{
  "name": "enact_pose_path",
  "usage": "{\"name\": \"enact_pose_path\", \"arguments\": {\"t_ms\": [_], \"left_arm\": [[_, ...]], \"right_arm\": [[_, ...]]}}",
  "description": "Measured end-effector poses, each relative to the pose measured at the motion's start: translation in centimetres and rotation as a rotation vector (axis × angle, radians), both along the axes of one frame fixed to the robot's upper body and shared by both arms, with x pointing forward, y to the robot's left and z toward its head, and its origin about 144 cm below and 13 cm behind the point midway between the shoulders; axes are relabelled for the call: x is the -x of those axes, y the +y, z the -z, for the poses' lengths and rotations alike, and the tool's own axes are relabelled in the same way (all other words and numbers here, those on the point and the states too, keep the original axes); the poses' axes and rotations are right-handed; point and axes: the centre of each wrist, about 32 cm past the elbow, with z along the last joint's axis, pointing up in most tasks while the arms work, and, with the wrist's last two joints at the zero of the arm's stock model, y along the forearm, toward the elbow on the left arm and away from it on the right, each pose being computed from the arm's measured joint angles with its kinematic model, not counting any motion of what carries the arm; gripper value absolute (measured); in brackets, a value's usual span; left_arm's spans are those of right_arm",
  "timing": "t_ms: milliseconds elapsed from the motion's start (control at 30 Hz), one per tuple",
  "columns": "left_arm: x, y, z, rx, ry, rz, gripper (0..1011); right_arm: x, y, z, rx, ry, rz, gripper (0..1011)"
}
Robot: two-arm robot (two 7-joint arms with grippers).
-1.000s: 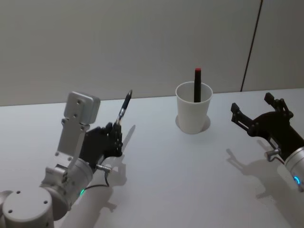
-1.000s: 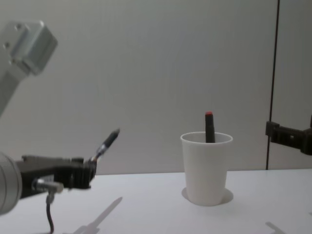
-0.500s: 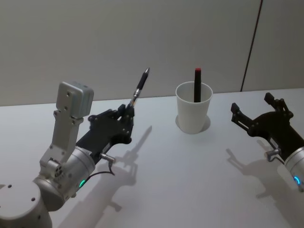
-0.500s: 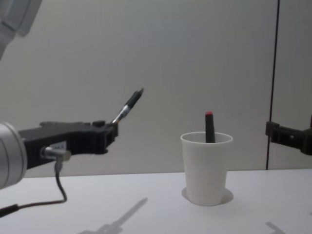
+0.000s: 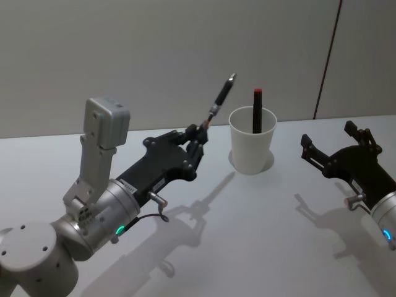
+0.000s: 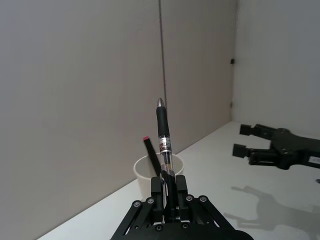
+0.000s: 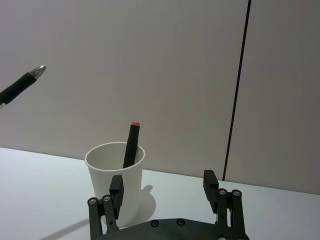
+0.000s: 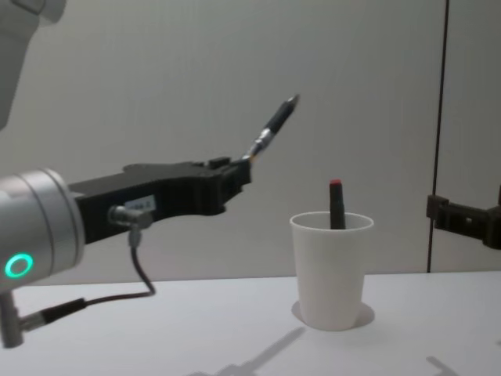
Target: Place the pen into the pen holder.
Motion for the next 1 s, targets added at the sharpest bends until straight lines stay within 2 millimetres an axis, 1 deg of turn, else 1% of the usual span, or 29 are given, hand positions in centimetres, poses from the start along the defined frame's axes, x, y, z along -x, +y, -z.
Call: {"name": "enact_pose_path", "arguments": {"t_ms": [467,1000], "left_arm": [[-1.8,-0.9,0.3,0.044,-0.034,0.197,166],[-2.7,-1.8,0.5,0.033,-0.028,0.325,166]], "right_arm": [[0.0,0.0,0.0,0.0,0.0,0.0,1001],[0.0,0.0,0.0,0.0,0.0,0.0,1001]]}}
